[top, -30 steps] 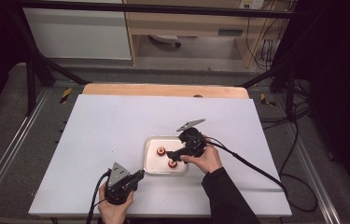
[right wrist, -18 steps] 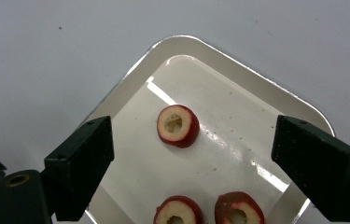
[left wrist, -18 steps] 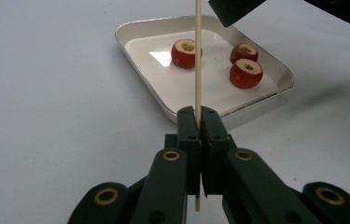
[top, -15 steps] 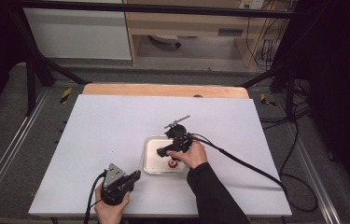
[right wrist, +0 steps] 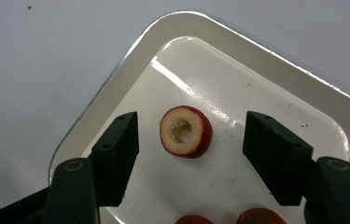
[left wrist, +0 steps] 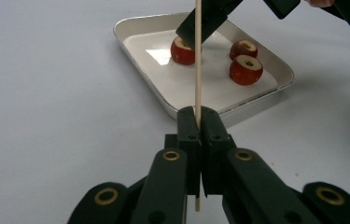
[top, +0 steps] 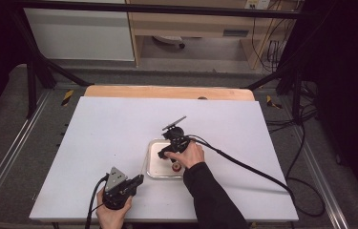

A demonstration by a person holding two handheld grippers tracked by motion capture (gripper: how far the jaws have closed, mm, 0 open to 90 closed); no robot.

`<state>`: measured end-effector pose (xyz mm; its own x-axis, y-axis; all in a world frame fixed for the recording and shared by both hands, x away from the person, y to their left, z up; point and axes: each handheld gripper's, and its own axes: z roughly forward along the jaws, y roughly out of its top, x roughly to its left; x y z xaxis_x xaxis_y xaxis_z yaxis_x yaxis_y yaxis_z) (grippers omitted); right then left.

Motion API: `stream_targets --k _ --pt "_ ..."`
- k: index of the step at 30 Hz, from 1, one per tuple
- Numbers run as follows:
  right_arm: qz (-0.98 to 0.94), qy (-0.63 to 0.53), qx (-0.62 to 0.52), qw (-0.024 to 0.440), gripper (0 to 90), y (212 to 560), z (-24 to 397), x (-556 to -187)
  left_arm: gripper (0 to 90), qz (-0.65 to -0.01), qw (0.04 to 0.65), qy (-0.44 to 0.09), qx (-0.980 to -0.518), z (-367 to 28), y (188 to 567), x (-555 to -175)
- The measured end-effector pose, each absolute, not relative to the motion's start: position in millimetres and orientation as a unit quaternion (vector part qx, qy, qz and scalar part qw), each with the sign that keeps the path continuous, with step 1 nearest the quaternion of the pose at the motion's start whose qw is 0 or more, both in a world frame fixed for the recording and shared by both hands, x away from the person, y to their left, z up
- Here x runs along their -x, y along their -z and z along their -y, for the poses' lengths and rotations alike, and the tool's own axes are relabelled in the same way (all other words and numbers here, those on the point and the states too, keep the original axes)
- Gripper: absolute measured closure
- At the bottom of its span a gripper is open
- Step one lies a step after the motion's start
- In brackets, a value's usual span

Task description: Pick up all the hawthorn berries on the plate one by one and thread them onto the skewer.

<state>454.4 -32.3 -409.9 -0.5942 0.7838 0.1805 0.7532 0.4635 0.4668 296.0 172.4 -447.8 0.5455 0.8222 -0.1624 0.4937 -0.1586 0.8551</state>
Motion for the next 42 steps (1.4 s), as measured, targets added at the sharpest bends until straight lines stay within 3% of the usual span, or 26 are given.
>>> stream_targets --k 23,32,42 --pt "-0.859 -0.225 -0.458 0.045 60.1 422 15 -452 88.3 -0.444 0.473 -0.171 -0.742 -173 449 -296" --pt "-0.854 -0.231 -0.464 0.037 61.1 415 20 -452 88.3 -0.441 0.478 -0.171 -0.740 -172 448 -295" --pt "-0.804 -0.375 -0.458 0.055 61.1 376 49 -436 88.3 -0.433 0.486 -0.174 -0.739 -165 448 -294"
